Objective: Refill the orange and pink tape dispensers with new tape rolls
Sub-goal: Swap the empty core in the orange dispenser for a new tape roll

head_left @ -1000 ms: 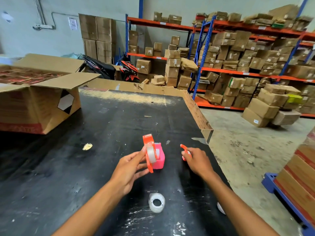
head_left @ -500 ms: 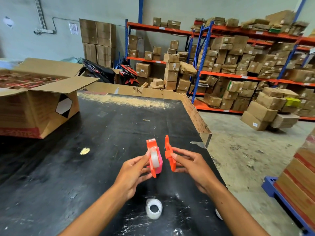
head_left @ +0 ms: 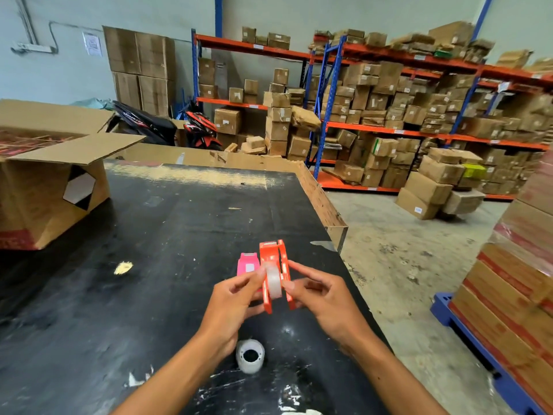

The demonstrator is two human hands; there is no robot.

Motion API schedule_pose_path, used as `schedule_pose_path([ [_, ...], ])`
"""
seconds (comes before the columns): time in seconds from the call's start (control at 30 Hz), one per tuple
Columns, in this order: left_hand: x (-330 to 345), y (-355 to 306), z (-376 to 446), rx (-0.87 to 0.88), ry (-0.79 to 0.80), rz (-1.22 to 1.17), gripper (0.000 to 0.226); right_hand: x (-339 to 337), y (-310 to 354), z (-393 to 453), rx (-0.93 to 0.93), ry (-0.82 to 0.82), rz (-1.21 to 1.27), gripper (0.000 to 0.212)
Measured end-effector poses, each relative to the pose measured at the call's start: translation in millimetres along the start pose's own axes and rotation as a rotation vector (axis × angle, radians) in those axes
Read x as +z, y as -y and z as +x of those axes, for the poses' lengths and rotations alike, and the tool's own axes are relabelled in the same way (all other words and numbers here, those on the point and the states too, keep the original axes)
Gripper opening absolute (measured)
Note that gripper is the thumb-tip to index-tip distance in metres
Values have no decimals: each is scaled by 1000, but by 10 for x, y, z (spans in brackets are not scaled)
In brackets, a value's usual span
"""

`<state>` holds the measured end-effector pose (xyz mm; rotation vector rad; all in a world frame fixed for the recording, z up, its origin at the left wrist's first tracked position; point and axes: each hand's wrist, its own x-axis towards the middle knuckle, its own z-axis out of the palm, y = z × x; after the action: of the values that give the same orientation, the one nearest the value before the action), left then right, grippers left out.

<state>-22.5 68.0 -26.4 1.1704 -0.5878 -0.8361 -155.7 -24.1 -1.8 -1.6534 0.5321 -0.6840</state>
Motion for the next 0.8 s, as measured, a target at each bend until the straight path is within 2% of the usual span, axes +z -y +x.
schedule_pose_path([
  [0.23,118,6,-121,80,-30,-26,46,-31,1,-105,-33,32,-3,33],
  [0.57,71,-112,-151,159,100,93,34,-39,120,-157,-123,80,-14,25],
  [0.63,83,-133,-123,177,84,88,31,-52,159,-106,-150,50,-51,29],
  [0.73,106,-159,-99,218,61,97,36,-69,219,10,-152,-3,-66,45],
  [0.8,108,-165,-90,247,77,111,37,-60,243,61,-178,6,-70,40],
])
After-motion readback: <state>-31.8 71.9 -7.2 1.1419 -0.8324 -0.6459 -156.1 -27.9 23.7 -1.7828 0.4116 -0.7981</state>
